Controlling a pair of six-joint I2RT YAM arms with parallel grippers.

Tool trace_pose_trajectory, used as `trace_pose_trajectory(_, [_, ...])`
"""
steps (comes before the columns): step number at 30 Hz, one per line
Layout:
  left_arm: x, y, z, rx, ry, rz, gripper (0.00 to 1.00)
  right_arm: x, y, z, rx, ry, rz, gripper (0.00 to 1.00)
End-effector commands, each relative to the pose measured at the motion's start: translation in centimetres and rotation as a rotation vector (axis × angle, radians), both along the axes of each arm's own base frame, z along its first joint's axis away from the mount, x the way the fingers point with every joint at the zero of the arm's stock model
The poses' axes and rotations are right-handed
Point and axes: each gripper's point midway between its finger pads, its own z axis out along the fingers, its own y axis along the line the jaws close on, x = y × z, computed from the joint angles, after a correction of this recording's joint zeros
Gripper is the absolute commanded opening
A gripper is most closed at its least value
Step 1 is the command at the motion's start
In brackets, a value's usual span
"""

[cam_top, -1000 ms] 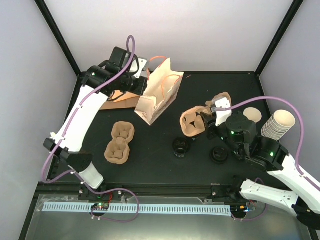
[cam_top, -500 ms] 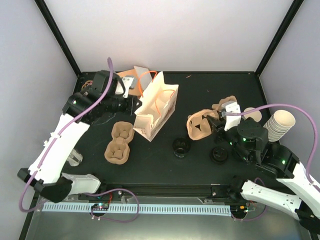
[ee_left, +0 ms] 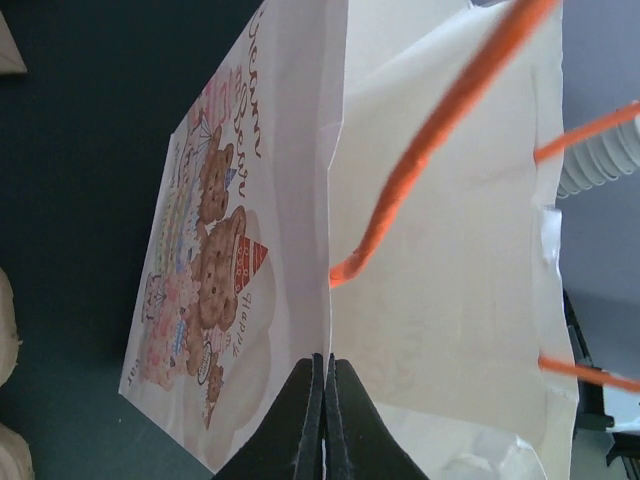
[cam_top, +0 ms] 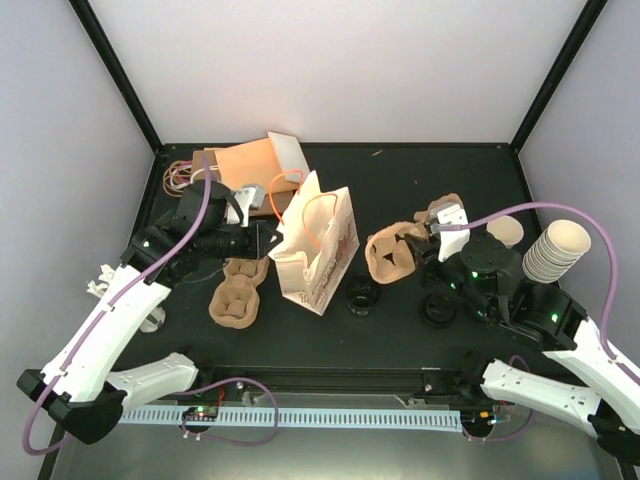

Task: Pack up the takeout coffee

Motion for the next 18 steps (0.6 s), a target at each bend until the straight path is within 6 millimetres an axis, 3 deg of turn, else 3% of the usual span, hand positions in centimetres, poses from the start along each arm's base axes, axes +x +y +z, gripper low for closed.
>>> trace_pose_trajectory(1, [-0.1, -0.4, 0.0, -0.041, -0.001, 0.001, 0.01, -0.1, 0.8, 0.3, 0.015, 0.0, 0.034, 0.4])
trace_pose_trajectory(6, [-0.6, -0.1, -1.5, 0.0, 0.039, -0.012, 0.01, 0.2, 1.5, -0.4, -0.026, 0.023, 0.048, 0.4])
trace_pose_trajectory(10, [-1.0, 0.1, -2.3, 0.034, 0.051, -0.03, 0.01, 2.1, 0.1, -0.6, -0.091, 0.021, -0.105, 0.39])
trace_pose_trajectory(18, [-1.3, -0.2, -3.1, 0.055, 0.069, -0.079, 0.02, 4.4, 1.4, 2.8, -0.078, -0.085, -0.153, 0.39])
